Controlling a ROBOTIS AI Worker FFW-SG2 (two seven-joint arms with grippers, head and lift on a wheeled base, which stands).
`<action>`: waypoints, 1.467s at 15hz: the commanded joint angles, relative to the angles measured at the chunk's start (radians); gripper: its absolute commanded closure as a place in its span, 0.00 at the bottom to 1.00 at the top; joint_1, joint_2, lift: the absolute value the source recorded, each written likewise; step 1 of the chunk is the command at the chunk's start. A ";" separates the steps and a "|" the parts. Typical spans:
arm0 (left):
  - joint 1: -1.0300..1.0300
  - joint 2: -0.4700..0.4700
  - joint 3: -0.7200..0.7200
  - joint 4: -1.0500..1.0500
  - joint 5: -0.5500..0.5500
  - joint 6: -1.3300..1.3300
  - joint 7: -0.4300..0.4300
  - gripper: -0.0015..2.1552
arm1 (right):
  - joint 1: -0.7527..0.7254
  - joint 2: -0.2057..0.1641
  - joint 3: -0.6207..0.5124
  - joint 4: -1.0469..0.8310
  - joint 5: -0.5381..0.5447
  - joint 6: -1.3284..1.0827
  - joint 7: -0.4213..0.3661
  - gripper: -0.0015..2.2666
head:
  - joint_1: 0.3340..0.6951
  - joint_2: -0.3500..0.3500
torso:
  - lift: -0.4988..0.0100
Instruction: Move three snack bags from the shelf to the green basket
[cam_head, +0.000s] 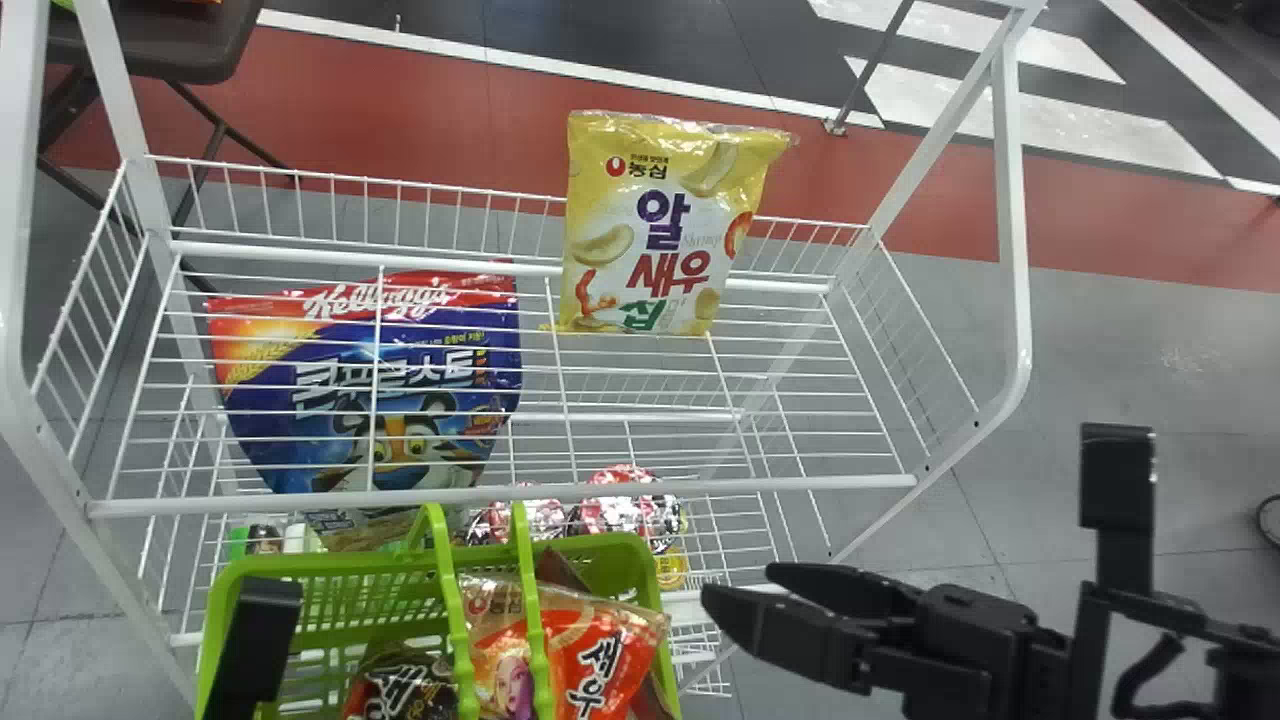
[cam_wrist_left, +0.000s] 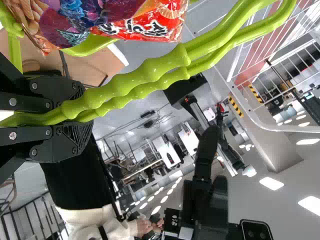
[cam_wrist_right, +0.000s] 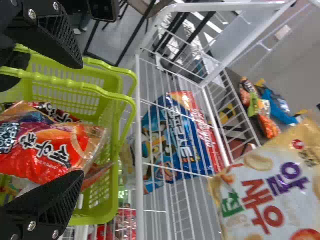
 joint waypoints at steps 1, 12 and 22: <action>0.002 0.000 -0.009 -0.001 -0.002 0.000 0.002 0.76 | 0.016 0.050 0.025 -0.028 0.172 0.017 0.059 0.02 | 1.00 0.00 | 0.89; 0.010 0.006 -0.021 0.002 -0.011 0.000 0.008 0.76 | 0.112 0.114 0.382 0.095 0.732 -1.065 0.152 0.03 | 1.00 0.00 | 0.89; 0.001 0.007 -0.023 0.025 -0.009 -0.006 0.005 0.76 | 0.177 0.114 0.622 0.267 0.881 -1.479 -0.093 0.03 | 1.00 0.00 | 0.89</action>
